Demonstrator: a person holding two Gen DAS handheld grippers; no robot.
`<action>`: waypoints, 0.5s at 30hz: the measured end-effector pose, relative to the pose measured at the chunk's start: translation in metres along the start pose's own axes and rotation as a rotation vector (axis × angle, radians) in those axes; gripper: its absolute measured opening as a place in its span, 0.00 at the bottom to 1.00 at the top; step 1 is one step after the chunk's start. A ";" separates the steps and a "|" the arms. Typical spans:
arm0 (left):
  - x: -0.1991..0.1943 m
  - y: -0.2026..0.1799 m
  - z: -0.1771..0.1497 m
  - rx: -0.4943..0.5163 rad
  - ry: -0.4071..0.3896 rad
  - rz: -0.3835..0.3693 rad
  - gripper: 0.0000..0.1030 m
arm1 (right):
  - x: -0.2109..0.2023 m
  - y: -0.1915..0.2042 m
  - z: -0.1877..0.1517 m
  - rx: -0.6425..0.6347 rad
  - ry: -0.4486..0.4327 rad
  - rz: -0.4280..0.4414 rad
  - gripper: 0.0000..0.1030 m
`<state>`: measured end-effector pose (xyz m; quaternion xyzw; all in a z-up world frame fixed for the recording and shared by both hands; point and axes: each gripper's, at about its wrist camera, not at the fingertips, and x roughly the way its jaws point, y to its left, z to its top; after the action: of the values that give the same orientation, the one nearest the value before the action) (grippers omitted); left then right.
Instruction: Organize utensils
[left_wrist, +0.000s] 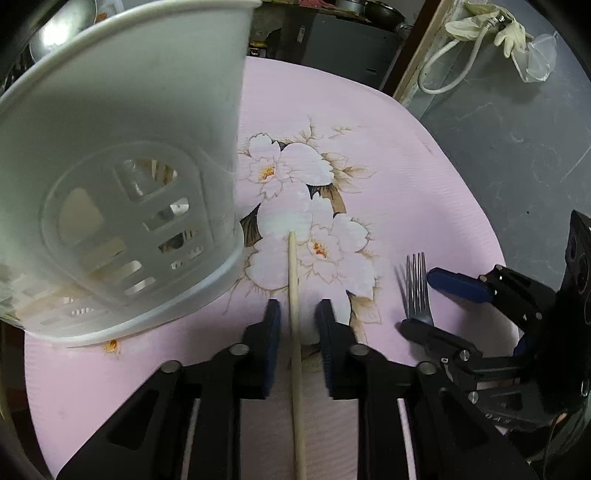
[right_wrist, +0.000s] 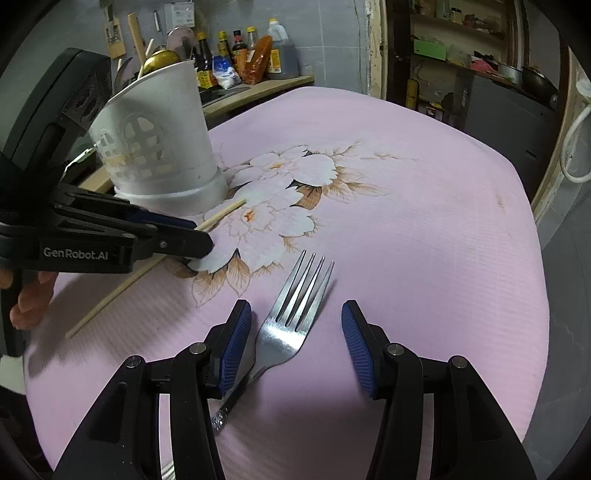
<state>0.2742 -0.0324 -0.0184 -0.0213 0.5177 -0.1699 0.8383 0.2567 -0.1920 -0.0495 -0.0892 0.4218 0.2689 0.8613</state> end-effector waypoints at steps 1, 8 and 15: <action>0.000 0.001 -0.001 -0.003 -0.007 -0.003 0.06 | 0.000 0.000 0.000 0.008 -0.004 -0.002 0.48; -0.010 0.018 -0.017 -0.090 -0.065 -0.068 0.02 | 0.004 0.006 0.001 0.013 -0.004 -0.063 0.44; -0.031 0.027 -0.044 -0.129 -0.112 -0.144 0.02 | 0.011 0.012 0.005 0.023 0.005 -0.109 0.37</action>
<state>0.2302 0.0089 -0.0182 -0.1216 0.4768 -0.1946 0.8485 0.2591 -0.1760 -0.0537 -0.1031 0.4215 0.2164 0.8746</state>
